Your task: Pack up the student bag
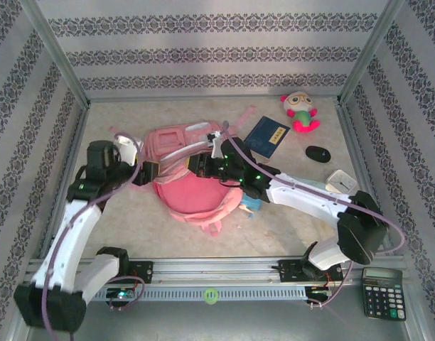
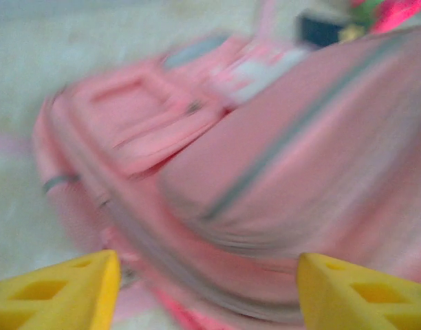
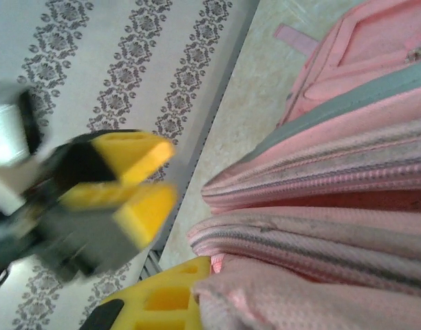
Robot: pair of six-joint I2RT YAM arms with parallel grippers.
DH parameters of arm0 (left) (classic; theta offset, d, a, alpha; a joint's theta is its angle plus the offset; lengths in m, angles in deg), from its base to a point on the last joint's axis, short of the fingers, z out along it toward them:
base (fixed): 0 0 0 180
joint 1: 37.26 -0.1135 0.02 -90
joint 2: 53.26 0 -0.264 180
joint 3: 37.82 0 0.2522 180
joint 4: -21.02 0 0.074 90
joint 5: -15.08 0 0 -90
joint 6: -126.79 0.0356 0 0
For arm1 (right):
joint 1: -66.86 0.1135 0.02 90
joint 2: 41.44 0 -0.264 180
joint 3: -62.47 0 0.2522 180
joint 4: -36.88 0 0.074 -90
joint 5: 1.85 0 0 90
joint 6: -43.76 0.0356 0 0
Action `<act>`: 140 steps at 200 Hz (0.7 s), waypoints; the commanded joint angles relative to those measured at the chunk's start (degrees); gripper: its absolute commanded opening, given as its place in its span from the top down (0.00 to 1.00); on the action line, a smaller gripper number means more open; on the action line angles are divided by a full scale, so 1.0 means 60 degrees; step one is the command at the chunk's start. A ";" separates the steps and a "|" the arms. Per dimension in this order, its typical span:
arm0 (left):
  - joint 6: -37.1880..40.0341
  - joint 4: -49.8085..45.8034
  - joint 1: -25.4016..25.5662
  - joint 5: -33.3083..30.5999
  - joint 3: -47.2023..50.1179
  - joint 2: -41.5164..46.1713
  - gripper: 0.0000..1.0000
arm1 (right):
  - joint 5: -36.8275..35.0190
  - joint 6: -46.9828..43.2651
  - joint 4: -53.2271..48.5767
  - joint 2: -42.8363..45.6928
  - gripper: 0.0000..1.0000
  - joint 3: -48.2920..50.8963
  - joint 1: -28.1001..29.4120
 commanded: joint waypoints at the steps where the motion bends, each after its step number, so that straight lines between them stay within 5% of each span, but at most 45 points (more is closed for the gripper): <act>1: 0.2889 0.1229 -0.0021 0.2195 0.0880 0.1220 0.26 | -0.0629 0.0463 0.1181 -0.0461 1.00 -0.0730 0.0198; 37: 0.4456 0.1119 0.0106 0.2654 0.0916 0.0963 0.22 | -0.0440 0.0735 0.1431 -0.1040 1.00 -0.1167 0.0482; 69: 0.5014 0.1540 0.0580 0.1230 0.0563 -0.0117 0.20 | -0.0145 0.0744 0.1442 -0.1325 1.00 -0.1527 0.0658; 106: 0.5112 0.2318 0.1137 0.0736 0.0416 -0.1202 0.21 | 0.0058 0.0702 0.1395 -0.1472 0.99 -0.1793 0.0792; 128: 0.4740 0.3221 0.1393 -0.0294 0.0619 -0.1694 0.67 | 0.0239 0.0378 0.1278 -0.1257 0.93 -0.1757 0.0792; 140: 0.4109 0.3717 0.1401 -0.0721 0.0733 -0.1684 0.86 | 0.0202 -0.0082 0.1079 -0.0867 0.81 -0.1494 0.0772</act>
